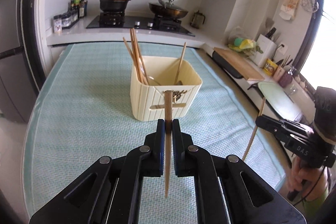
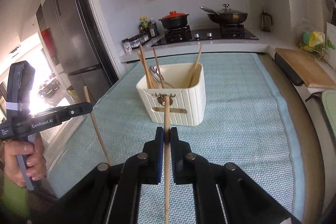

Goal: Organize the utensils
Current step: 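Lift and carry both held chopsticks over the cream holder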

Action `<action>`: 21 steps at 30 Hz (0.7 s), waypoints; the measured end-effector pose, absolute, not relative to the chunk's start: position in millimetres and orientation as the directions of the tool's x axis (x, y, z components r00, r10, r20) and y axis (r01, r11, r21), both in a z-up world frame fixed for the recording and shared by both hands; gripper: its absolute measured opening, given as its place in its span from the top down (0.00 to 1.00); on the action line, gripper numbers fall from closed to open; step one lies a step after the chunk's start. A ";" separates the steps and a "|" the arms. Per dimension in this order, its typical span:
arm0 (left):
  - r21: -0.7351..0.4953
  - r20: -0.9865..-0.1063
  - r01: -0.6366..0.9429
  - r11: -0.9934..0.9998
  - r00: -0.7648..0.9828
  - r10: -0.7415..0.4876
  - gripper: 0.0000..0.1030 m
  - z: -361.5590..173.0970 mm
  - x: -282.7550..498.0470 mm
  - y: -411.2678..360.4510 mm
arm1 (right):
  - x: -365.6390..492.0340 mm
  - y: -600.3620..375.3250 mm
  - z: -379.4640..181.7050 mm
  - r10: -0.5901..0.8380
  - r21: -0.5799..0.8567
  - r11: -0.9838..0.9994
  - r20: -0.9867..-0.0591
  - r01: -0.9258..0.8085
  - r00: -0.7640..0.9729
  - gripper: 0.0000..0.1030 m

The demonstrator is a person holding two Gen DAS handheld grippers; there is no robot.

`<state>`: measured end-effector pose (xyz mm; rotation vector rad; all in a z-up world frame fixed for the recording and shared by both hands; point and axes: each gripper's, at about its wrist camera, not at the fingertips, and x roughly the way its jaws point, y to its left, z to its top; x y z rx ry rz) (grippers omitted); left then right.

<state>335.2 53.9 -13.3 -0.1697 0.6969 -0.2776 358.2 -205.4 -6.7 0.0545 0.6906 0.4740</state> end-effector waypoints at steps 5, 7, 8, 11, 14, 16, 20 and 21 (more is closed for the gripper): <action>-0.251 -0.554 0.217 0.943 0.767 -0.324 0.95 7.6 319.4 55.1 | 332.1 -200.2 23.4 0.425 0.152 0.899 -0.524 -0.411 0.738 0.94; -0.245 -0.541 0.224 0.943 0.776 -0.325 0.95 14.5 317.2 53.4 | 326.6 -198.5 35.0 0.416 0.124 0.903 -0.489 -0.411 0.767 0.94; -0.243 -0.536 0.228 0.943 0.779 -0.326 0.95 17.8 316.6 52.7 | 324.1 -197.7 40.1 0.415 0.116 0.904 -0.474 -0.412 0.777 0.94; -0.250 -0.523 0.235 0.939 0.783 -0.335 0.95 25.0 317.8 50.1 | 325.3 -196.6 49.4 0.421 0.115 0.902 -0.445 -0.416 0.790 0.94; -0.255 -0.513 0.235 0.938 0.790 -0.337 0.95 30.3 322.6 48.9 | 332.1 -195.3 55.7 0.426 0.111 0.901 -0.417 -0.420 0.803 0.94; -0.252 -0.508 0.237 0.938 0.793 -0.337 0.95 34.8 327.2 47.1 | 337.9 -192.7 59.8 0.431 0.112 0.899 -0.410 -0.424 0.804 0.94; -0.241 -0.504 0.242 0.940 0.797 -0.334 0.95 44.7 338.4 44.4 | 347.2 -185.8 67.4 0.439 0.108 0.894 -0.401 -0.434 0.804 0.94; -0.238 -0.501 0.243 0.940 0.798 -0.334 0.95 48.1 341.7 44.1 | 351.2 -184.5 69.6 0.443 0.109 0.892 -0.401 -0.438 0.802 0.94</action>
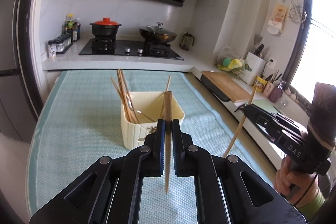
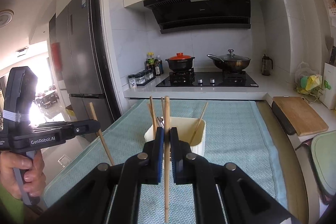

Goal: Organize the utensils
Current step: 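Lift and carry both held chopsticks over the cream holder, then open the left tool to drop its chopstick while the right tool drops its chopstick into the holder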

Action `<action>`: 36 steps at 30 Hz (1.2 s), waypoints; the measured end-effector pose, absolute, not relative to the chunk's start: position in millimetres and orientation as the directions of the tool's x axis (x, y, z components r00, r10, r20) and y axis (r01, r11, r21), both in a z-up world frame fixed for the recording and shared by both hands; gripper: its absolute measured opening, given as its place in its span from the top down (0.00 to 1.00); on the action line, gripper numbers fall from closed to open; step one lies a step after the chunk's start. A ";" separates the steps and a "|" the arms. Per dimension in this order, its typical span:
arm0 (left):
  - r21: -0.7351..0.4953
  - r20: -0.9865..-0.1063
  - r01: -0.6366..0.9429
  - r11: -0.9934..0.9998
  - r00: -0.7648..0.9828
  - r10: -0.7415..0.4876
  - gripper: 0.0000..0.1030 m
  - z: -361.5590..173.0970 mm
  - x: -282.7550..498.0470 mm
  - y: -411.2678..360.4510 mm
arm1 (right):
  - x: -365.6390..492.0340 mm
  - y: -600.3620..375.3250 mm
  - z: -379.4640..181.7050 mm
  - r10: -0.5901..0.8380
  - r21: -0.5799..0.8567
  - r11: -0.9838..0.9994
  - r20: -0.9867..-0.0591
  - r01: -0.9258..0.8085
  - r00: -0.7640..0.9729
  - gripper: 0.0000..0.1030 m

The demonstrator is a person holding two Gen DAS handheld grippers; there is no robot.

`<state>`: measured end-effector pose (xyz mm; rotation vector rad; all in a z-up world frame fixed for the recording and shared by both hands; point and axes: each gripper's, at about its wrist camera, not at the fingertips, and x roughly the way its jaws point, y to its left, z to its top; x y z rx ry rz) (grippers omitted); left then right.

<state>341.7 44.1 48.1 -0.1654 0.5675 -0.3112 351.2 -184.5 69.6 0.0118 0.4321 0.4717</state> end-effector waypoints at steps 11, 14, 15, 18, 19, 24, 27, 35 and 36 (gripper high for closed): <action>-0.183 -0.436 0.243 0.953 0.848 -0.300 0.96 115.1 397.9 43.4 | 405.3 -158.1 122.0 0.451 0.064 0.887 -0.338 -0.458 0.826 0.94; -0.169 -0.409 0.220 0.961 0.871 -0.272 0.96 129.1 418.3 44.0 | 426.4 -147.4 140.4 0.453 0.042 0.885 -0.306 -0.464 0.837 0.94; -0.159 -0.403 0.206 0.966 0.879 -0.254 0.96 131.3 425.9 43.5 | 433.9 -143.2 145.1 0.452 0.032 0.885 -0.298 -0.464 0.841 0.94; -0.167 -0.412 0.186 0.968 0.879 -0.240 0.96 128.6 451.7 43.7 | 456.2 -133.0 149.7 0.450 0.010 0.885 -0.270 -0.465 0.851 0.94; -0.174 -0.419 0.183 0.968 0.876 -0.241 0.96 124.8 459.9 43.5 | 463.9 -130.7 147.8 0.451 0.011 0.886 -0.264 -0.464 0.853 0.94; -0.198 -0.477 0.167 0.966 0.844 -0.244 0.96 91.6 498.4 37.6 | 504.3 -119.3 113.6 0.448 0.015 0.885 -0.307 -0.466 0.840 0.94; -0.219 -0.526 0.163 0.962 0.811 -0.257 0.96 63.0 517.5 31.7 | 527.7 -117.1 81.9 0.430 0.027 0.890 -0.386 -0.456 0.816 0.94; -0.187 -0.664 0.144 0.972 0.711 -0.233 0.94 -6.8 559.9 13.8 | 564.1 -127.3 13.1 0.378 0.083 0.909 -0.576 -0.408 0.725 0.93; -0.187 -0.671 0.134 0.973 0.706 -0.226 0.93 -8.9 561.9 14.7 | 567.5 -129.2 10.7 0.380 0.097 0.910 -0.585 -0.403 0.717 0.93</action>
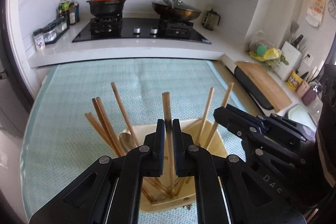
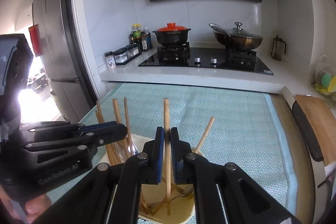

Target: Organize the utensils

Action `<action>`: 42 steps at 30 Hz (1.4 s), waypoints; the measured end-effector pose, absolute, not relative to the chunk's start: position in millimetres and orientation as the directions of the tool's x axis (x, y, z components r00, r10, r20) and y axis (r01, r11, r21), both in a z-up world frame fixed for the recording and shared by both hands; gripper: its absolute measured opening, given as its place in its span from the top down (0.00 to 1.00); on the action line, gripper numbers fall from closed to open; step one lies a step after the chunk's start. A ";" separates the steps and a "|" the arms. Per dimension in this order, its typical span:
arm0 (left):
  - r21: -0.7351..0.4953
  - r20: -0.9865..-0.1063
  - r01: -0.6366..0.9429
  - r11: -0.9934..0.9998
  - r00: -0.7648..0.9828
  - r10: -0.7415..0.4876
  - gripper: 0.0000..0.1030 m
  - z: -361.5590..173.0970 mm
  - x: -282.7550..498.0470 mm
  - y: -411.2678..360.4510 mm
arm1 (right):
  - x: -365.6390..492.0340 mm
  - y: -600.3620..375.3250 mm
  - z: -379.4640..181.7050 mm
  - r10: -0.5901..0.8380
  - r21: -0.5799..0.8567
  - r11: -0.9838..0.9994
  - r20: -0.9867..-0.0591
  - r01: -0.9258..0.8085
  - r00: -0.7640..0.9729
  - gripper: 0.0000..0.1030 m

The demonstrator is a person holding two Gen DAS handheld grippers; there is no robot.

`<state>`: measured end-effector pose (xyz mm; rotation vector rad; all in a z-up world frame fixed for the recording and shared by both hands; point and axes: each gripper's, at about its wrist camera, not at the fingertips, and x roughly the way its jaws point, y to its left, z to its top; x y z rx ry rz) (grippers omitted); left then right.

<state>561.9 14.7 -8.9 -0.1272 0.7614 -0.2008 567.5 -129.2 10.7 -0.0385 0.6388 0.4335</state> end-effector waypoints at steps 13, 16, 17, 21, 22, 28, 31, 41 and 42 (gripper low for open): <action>-0.060 -0.478 0.099 0.993 0.871 -0.115 0.01 81.9 429.4 56.0 | 490.9 -166.4 114.1 0.380 0.066 0.917 -0.445 -0.393 0.811 0.27; 0.034 -0.446 0.053 0.998 0.894 -0.032 0.00 76.0 382.5 48.2 | 447.3 -171.8 120.7 0.392 0.074 0.914 -0.419 -0.400 0.819 0.17; 0.046 -0.444 0.030 0.999 0.896 -0.007 0.00 71.1 368.5 46.4 | 433.3 -173.2 118.2 0.395 0.080 0.913 -0.419 -0.401 0.817 0.16; -0.031 -0.480 0.023 0.999 0.876 -0.035 0.00 42.7 323.7 47.6 | 384.3 -176.4 89.9 0.392 0.103 0.916 -0.448 -0.389 0.803 0.11; -0.066 -0.492 0.025 0.998 0.869 -0.054 0.00 34.9 314.6 49.1 | 373.5 -176.3 81.3 0.381 0.103 0.920 -0.462 -0.379 0.801 0.07; -0.066 -0.561 -0.073 0.995 0.828 0.023 0.00 8.6 281.2 43.7 | 318.7 -177.6 47.5 0.286 0.063 0.953 -0.517 -0.298 0.807 0.02; -0.038 -0.565 -0.090 0.995 0.824 0.053 0.00 7.2 269.8 36.0 | 300.1 -181.3 43.1 0.287 0.073 0.953 -0.522 -0.293 0.803 0.02; -0.019 -0.551 -0.110 0.994 0.831 0.081 0.00 13.9 254.5 29.5 | 284.4 -183.6 50.2 0.253 0.040 0.961 -0.519 -0.273 0.816 0.02; -0.021 -0.549 -0.111 0.994 0.832 0.081 0.00 14.5 252.7 29.7 | 283.1 -182.8 50.9 0.252 0.034 0.961 -0.517 -0.275 0.818 0.02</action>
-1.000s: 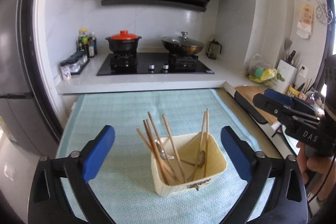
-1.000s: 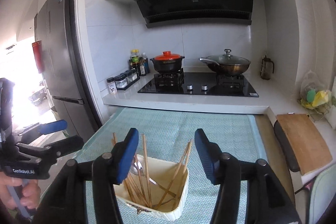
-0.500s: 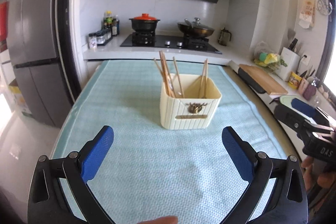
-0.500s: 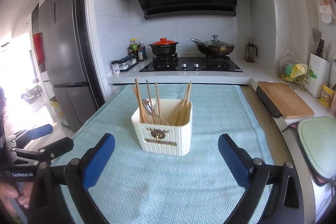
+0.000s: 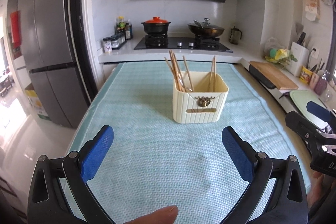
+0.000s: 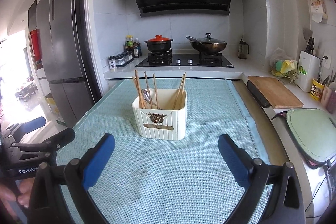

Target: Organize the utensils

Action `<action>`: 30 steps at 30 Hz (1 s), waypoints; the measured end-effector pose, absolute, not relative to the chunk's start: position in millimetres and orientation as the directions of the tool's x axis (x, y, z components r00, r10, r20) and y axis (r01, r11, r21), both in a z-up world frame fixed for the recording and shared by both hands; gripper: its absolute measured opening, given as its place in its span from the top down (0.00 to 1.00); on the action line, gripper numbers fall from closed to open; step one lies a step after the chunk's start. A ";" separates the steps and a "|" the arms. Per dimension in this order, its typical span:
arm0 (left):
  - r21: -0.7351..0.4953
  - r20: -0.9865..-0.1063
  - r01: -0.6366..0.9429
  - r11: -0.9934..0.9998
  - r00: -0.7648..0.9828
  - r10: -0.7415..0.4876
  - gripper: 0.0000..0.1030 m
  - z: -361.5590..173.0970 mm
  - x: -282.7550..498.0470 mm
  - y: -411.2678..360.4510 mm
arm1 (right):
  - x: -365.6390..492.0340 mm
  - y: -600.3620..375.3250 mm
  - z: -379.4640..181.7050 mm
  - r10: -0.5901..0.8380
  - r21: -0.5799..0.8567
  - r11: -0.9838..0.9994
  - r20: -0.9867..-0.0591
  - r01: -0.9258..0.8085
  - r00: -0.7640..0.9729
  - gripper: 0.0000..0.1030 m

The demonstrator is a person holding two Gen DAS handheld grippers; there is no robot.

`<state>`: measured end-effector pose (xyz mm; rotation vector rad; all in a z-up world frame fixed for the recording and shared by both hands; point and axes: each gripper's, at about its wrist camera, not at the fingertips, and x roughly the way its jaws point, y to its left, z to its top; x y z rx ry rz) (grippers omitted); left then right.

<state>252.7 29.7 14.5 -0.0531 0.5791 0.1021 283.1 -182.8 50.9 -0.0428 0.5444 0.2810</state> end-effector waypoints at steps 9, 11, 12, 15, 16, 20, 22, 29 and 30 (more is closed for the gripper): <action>-0.005 -0.539 -0.123 0.992 0.836 0.101 0.00 18.2 250.0 28.8 | 277.1 -175.8 51.9 0.246 0.004 0.959 -0.509 -0.283 0.825 0.02; -0.003 -0.542 -0.125 0.992 0.834 0.104 0.00 17.9 250.0 29.3 | 277.2 -176.2 51.8 0.246 0.004 0.959 -0.510 -0.284 0.824 0.02; -0.004 -0.544 -0.125 0.992 0.833 0.102 0.00 17.2 249.7 29.7 | 277.0 -176.1 51.6 0.245 0.003 0.959 -0.511 -0.283 0.824 0.02; -0.007 -0.549 -0.123 0.992 0.830 0.099 0.00 16.4 249.9 30.5 | 275.7 -175.4 51.0 0.247 0.001 0.958 -0.509 -0.287 0.825 0.02; -0.006 -0.549 -0.122 0.993 0.830 0.099 0.00 16.2 250.1 30.4 | 275.6 -174.8 50.6 0.248 0.000 0.958 -0.510 -0.288 0.824 0.02; -0.007 -0.549 -0.125 0.992 0.830 0.100 0.00 15.7 250.3 30.4 | 273.4 -172.9 51.0 0.246 -0.005 0.957 -0.509 -0.289 0.825 0.02; -0.007 -0.547 -0.128 0.992 0.830 0.103 0.00 15.5 249.7 30.0 | 272.7 -172.8 51.7 0.244 -0.008 0.958 -0.507 -0.288 0.827 0.02; -0.002 -0.533 -0.152 0.988 0.836 0.128 0.00 18.4 247.7 30.4 | 269.8 -172.1 54.8 0.242 -0.014 0.958 -0.497 -0.286 0.833 0.02; 0.000 -0.531 -0.152 0.988 0.838 0.129 0.00 19.0 247.0 30.0 | 269.5 -172.4 55.0 0.243 -0.014 0.958 -0.496 -0.287 0.834 0.02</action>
